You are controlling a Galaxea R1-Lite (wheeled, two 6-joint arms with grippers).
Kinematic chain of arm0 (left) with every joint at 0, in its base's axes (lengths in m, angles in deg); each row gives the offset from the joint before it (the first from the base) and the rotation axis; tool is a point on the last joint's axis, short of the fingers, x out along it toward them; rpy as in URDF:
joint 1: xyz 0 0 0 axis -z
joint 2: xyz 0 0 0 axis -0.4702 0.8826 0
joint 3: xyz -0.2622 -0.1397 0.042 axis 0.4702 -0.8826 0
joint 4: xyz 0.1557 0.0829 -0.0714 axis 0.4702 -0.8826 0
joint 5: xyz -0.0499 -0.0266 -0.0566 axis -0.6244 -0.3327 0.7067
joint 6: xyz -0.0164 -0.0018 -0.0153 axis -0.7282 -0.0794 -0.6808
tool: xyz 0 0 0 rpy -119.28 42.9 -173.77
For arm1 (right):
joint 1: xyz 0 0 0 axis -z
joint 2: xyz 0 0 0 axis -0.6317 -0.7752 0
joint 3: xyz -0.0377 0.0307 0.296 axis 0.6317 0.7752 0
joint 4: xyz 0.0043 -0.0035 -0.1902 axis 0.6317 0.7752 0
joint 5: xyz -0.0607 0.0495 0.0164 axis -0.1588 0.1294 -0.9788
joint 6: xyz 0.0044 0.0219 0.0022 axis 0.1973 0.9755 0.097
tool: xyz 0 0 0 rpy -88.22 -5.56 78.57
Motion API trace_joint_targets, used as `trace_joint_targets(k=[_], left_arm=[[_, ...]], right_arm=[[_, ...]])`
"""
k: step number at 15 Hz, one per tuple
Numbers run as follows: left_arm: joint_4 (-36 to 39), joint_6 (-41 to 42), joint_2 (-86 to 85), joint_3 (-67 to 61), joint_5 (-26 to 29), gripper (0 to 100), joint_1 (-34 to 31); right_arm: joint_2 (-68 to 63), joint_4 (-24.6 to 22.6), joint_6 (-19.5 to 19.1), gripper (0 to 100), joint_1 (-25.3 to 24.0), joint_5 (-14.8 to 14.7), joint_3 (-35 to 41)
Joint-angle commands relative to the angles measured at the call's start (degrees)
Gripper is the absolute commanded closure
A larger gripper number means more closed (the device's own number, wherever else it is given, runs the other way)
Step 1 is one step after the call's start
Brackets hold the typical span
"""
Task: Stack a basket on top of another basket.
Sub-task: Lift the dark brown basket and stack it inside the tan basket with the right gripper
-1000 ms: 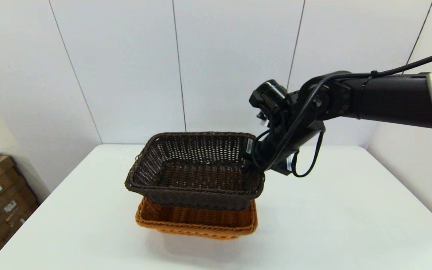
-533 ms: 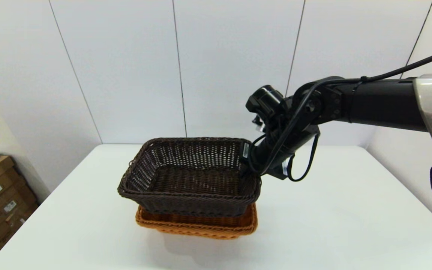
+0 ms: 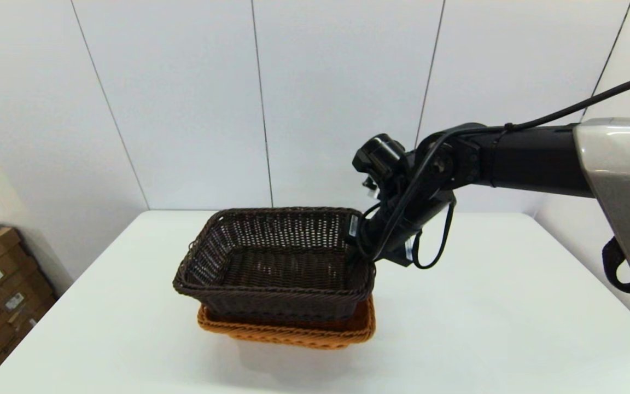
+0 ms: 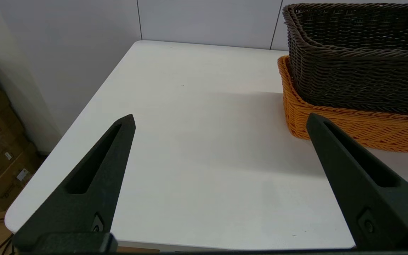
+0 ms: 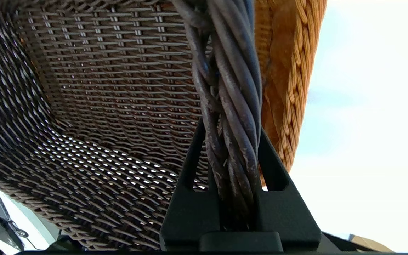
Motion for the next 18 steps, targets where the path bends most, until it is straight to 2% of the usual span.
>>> trace_joint_targets(k=[1, 18], left_arm=[[0.0, -0.1, 0.0, 0.0, 0.0, 0, 0.0], [0.0, -0.1, 0.0, 0.0, 0.0, 0, 0.0]], right_arm=[[-0.9, -0.4, 0.3, 100, -0.5, 0.0, 0.1], [-4.4, -2.2, 0.3, 100, -0.1, -0.8, 0.4]])
